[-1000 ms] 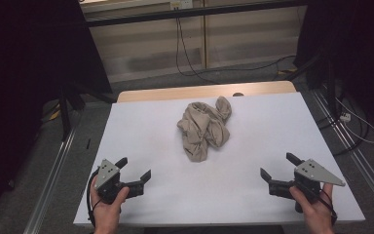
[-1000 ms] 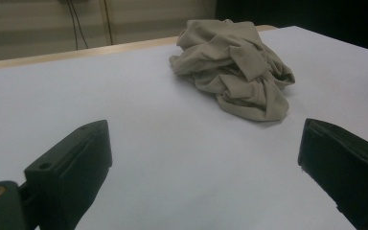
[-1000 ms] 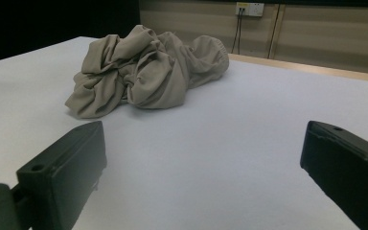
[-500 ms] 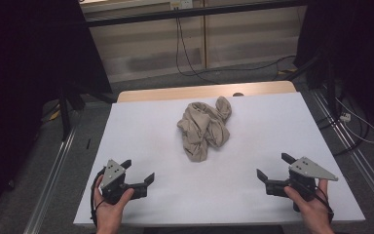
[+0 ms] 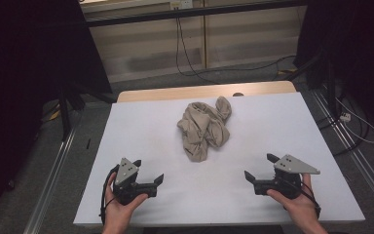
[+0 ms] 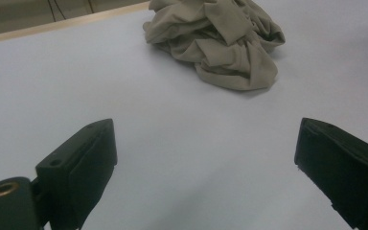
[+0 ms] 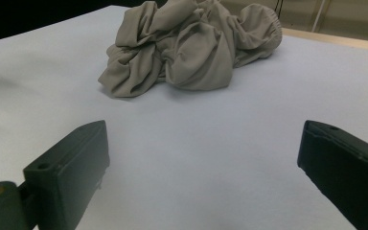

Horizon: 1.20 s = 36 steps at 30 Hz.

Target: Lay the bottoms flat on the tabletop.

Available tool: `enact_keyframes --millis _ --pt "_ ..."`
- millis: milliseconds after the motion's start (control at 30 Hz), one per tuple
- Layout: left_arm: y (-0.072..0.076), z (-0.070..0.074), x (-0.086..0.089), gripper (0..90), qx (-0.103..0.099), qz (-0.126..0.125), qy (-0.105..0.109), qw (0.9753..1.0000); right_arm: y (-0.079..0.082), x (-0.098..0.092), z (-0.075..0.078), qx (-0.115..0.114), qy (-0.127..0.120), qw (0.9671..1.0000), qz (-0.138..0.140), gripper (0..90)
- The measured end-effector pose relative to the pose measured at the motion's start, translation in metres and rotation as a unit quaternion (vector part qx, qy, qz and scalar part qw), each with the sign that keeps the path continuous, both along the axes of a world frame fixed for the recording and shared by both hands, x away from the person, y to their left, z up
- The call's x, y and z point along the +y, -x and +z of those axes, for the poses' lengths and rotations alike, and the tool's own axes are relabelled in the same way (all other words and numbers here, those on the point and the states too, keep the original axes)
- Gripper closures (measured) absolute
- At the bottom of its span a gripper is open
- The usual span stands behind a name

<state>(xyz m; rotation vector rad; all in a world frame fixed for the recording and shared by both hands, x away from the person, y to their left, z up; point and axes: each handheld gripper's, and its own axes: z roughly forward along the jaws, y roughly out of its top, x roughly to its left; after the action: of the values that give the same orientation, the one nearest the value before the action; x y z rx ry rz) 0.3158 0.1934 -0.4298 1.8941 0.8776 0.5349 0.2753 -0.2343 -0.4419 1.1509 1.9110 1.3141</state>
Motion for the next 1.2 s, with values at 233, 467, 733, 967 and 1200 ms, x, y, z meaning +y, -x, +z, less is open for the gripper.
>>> enact_keyframes --millis 233,467,733,967,1200 --pt "-0.008 0.009 -0.012 10.0 0.008 -0.014 0.011 0.9998 -0.007 0.010 0.008 -0.002 0.006 0.9998 0.016 5.4" --pt "-0.020 0.014 -0.026 11.3 0.007 -0.025 0.008 0.9996 -0.029 0.025 0.016 0.005 0.008 0.9991 0.042 7.7" --pt "-0.038 0.015 -0.045 8.9 0.001 -0.027 -0.004 0.9996 -0.063 0.037 0.026 0.031 0.025 0.9976 0.057 5.5" --pt "-0.057 0.023 -0.061 9.8 0.019 -0.029 -0.007 0.9994 -0.088 0.043 0.027 0.047 0.035 0.9963 0.064 4.2" --pt "-0.081 0.023 -0.080 8.8 0.020 -0.041 -0.016 0.9988 -0.120 0.056 0.031 0.066 0.045 0.9949 0.062 11.8"
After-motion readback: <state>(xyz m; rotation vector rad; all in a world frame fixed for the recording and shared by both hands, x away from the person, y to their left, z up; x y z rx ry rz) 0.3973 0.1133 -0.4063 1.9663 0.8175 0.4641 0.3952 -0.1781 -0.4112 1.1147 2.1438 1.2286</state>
